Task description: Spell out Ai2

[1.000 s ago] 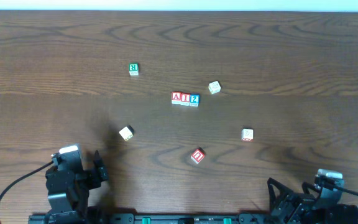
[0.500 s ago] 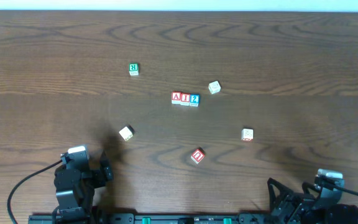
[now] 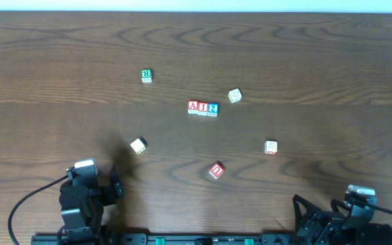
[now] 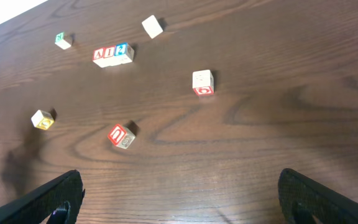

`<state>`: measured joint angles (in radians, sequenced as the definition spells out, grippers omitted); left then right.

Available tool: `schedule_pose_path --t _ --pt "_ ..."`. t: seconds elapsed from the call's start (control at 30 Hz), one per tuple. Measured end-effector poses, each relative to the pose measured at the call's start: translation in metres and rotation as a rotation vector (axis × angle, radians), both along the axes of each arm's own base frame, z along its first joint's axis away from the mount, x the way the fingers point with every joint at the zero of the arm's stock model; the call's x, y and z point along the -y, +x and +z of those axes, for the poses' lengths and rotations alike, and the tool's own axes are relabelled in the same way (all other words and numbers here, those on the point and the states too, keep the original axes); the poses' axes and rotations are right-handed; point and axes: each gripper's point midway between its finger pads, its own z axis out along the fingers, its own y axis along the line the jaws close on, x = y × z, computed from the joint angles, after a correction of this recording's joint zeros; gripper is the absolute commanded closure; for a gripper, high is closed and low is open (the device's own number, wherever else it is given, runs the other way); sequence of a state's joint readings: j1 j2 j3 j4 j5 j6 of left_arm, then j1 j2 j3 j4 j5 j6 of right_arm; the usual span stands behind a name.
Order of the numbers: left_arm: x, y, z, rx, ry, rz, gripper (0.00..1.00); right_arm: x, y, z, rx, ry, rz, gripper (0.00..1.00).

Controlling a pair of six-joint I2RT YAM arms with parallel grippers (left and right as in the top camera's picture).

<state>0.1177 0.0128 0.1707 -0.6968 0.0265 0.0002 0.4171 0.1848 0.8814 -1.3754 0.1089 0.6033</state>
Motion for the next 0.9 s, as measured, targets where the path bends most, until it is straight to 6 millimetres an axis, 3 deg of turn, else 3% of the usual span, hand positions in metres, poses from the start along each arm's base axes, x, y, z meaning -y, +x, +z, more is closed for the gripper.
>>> schedule_pose_path --t 0.7,0.9 --pt "0.000 0.000 0.000 0.000 0.000 0.000 0.05 0.000 0.000 0.000 0.001 0.001 -0.006 0.01" --pt "0.000 0.000 0.000 0.000 0.000 0.000 0.04 0.013 -0.006 0.007 0.081 0.031 -0.100 0.01"
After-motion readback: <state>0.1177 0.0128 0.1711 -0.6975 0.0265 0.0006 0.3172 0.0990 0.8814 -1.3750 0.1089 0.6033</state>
